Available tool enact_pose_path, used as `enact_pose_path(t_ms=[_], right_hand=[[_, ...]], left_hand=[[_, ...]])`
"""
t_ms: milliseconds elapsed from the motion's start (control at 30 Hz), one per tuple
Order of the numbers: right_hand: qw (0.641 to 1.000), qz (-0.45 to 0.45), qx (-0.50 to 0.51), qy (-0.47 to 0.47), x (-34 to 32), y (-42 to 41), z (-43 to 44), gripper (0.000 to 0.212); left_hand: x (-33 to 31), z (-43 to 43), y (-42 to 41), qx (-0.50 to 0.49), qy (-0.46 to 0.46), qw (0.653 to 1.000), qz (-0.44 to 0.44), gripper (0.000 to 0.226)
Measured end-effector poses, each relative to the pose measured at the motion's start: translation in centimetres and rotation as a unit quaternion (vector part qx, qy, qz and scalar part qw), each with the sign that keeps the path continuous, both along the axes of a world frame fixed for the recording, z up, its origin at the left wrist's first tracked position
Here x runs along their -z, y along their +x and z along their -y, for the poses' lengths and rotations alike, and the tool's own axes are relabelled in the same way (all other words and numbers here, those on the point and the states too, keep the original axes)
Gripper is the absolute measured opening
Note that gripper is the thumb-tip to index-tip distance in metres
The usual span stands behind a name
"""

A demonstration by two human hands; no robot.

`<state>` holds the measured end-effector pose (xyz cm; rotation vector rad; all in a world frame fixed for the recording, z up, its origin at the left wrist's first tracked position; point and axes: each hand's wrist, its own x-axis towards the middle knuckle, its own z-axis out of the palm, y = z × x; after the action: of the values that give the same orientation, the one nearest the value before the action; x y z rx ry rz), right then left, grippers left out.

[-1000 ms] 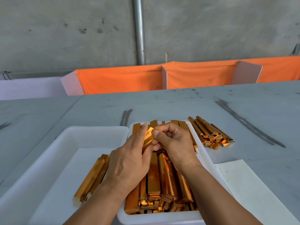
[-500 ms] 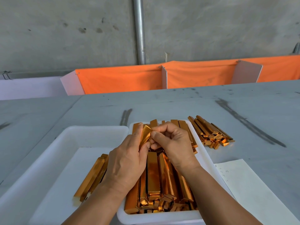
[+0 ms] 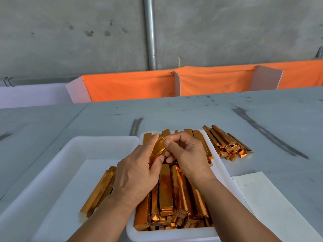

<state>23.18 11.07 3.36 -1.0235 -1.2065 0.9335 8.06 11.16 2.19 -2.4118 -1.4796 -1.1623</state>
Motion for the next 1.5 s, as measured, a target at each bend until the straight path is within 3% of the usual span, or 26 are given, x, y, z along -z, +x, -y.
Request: enact_pose_path(t_ms=[67, 133, 233, 333, 600, 800, 900, 1067, 1200, 1500], right_hand=[[0.999, -0.021, 0.048, -0.014, -0.1, 0.4, -0.2, 0.007], [0.992, -0.079, 0.089, -0.031, -0.2, 1.1, -0.4, 0.008], [0.983, -0.144, 0.096, -0.06, -0.3, 1.6, -0.4, 0.01], [0.985, -0.14, 0.069, -0.077, -0.1, 1.3, -0.4, 0.011], [0.996, -0.019, 0.02, -0.085, 0.3, 0.8, -0.3, 0.014], [0.991, 0.106, 0.077, -0.038, 0.6, 0.3, -0.2, 0.007], [0.99, 0.107, 0.089, -0.004, 0.7, 0.2, -0.1, 0.007], [0.99, 0.113, 0.06, 0.05, 0.7, -0.1, 0.2, 0.011], [0.986, 0.128, 0.06, 0.09, 0.5, -0.1, 0.5, 0.02], [0.975, 0.192, 0.065, 0.094, 0.8, -0.2, 0.5, 0.016]], left_hand=[[-0.2, -0.2, -0.1, -0.004, -0.002, 1.0, 0.03, 0.075], [-0.3, -0.3, -0.3, 0.01, -0.019, 0.992, 0.122, 0.083], [-0.1, -0.4, -0.4, 0.09, -0.111, 0.936, 0.321, 0.083], [-0.1, -0.2, -0.3, 0.149, -0.157, 0.9, 0.379, 0.074], [-0.3, -0.2, -0.2, 0.231, -0.174, 0.883, 0.369, 0.05], [-0.7, -0.8, -0.5, 0.144, -0.06, 0.926, 0.343, 0.026], [-0.3, -0.9, -0.6, 0.105, -0.078, 0.942, 0.309, 0.03], [0.4, -1.3, -0.6, 0.002, -0.083, 0.982, 0.172, 0.041], [0.7, -1.4, -0.5, -0.048, -0.1, 0.99, 0.086, 0.052], [1.1, -1.5, -0.6, -0.066, -0.102, 0.99, 0.067, 0.059]])
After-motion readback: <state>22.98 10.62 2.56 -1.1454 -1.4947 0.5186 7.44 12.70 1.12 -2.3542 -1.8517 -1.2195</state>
